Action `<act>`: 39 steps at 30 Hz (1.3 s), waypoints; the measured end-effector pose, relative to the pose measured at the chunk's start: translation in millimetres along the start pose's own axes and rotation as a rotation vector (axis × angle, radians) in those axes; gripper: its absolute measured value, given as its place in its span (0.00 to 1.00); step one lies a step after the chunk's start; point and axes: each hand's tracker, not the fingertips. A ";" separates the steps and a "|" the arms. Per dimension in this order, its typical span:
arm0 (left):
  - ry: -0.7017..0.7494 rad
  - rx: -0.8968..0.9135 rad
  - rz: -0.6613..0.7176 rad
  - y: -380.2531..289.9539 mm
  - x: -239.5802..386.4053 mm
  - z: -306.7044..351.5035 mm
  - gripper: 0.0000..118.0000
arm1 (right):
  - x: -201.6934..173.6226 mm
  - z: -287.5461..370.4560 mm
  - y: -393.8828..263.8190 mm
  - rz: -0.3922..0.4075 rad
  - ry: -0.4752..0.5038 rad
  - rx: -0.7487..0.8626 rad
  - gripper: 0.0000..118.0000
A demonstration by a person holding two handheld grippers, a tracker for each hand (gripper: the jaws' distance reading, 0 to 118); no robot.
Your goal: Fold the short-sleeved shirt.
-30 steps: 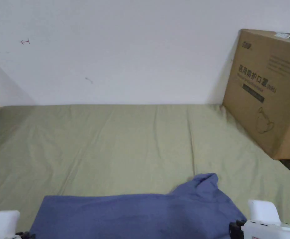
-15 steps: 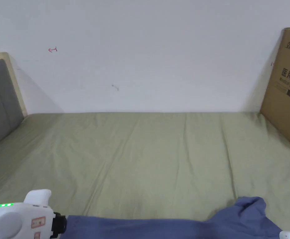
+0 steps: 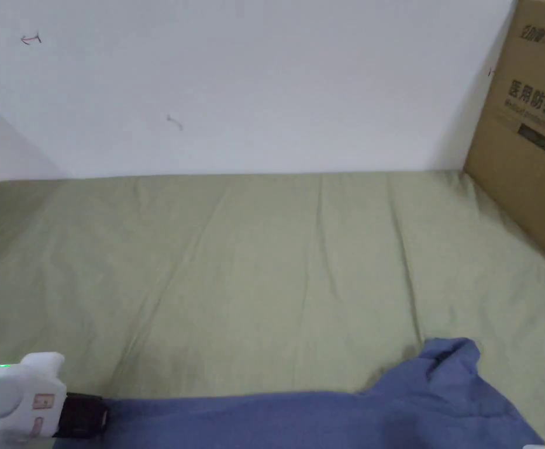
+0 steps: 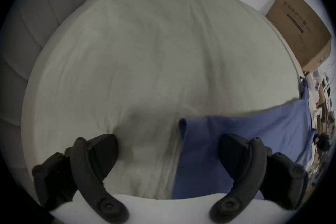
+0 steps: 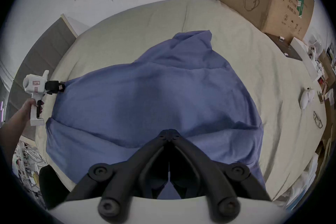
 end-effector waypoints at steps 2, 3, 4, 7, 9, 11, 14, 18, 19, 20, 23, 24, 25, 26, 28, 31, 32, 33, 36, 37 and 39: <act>-0.004 0.026 -0.022 -2.5 8.4 19.0 0.78 | 7.4 -2.2 6.7 -0.013 -0.001 0.010 0.00; -0.012 0.041 -0.039 -2.8 10.5 25.0 0.64 | 11.4 -3.9 11.6 -0.020 -0.001 0.014 0.00; -0.024 0.050 -0.055 -3.4 13.1 31.4 0.34 | 16.3 -5.8 19.1 -0.031 0.002 0.017 0.00; -0.045 0.062 -0.111 -7.8 27.2 52.1 0.01 | 32.9 -13.7 49.4 -0.082 0.030 0.044 0.00; -0.013 0.076 -0.174 -10.5 35.4 61.8 0.01 | 44.7 -23.0 72.9 -0.099 0.022 0.062 0.00; -0.011 0.095 -0.180 -13.9 38.4 71.1 0.01 | 57.7 -36.1 98.4 -0.127 -0.044 0.079 0.12; -0.026 0.119 -0.145 -16.1 35.8 80.6 0.01 | 74.3 -67.2 136.1 -0.128 -0.112 0.025 1.00; -0.036 0.127 -0.117 -17.7 32.1 86.1 0.01 | 83.4 -94.4 185.7 -0.164 -0.096 -0.030 0.98; -0.039 0.123 -0.112 -17.8 31.8 85.8 0.01 | 87.7 -108.4 178.1 -0.165 -0.097 -0.037 0.98; -0.038 0.121 -0.108 -18.2 31.6 85.7 0.01 | 86.6 -116.5 183.2 -0.155 -0.098 -0.051 0.98; -0.042 0.109 -0.087 -18.3 32.7 87.6 0.01 | 80.2 -136.1 196.7 -0.138 -0.084 -0.088 0.88; -0.041 0.106 -0.081 -18.4 32.4 87.2 0.01 | 79.0 -140.9 199.9 -0.151 -0.056 -0.104 0.77; -0.042 0.104 -0.074 -18.0 32.3 86.9 0.01 | 78.2 -144.9 202.4 -0.170 -0.036 -0.113 0.55; -0.045 0.102 -0.067 -17.5 32.1 86.6 0.01 | 77.4 -148.3 203.6 -0.184 -0.028 -0.125 0.37; -0.050 0.097 -0.054 -18.0 31.2 84.8 0.01 | 75.2 -152.0 204.6 -0.180 -0.058 -0.163 0.28; -0.054 0.089 -0.041 -18.3 30.2 83.9 0.01 | 68.8 -140.5 202.9 -0.042 -0.060 -0.124 0.13; -0.056 0.089 -0.035 -19.2 29.6 84.8 0.01 | 67.6 -134.8 201.9 -0.028 -0.048 -0.117 0.03; -0.062 0.091 -0.026 -20.2 28.6 86.7 0.01 | 66.7 -126.5 199.7 -0.032 -0.049 -0.108 0.03; -0.081 0.105 0.000 -22.5 25.1 96.8 0.01 | 70.7 -94.2 193.3 -0.033 -0.003 -0.075 0.02; -0.089 0.109 0.007 -23.7 23.6 101.5 0.01 | 72.1 -80.2 189.6 -0.030 0.003 -0.061 0.02; -0.108 0.120 0.026 -27.1 19.8 112.2 0.01 | 77.2 -51.7 180.1 -0.038 0.024 -0.034 0.02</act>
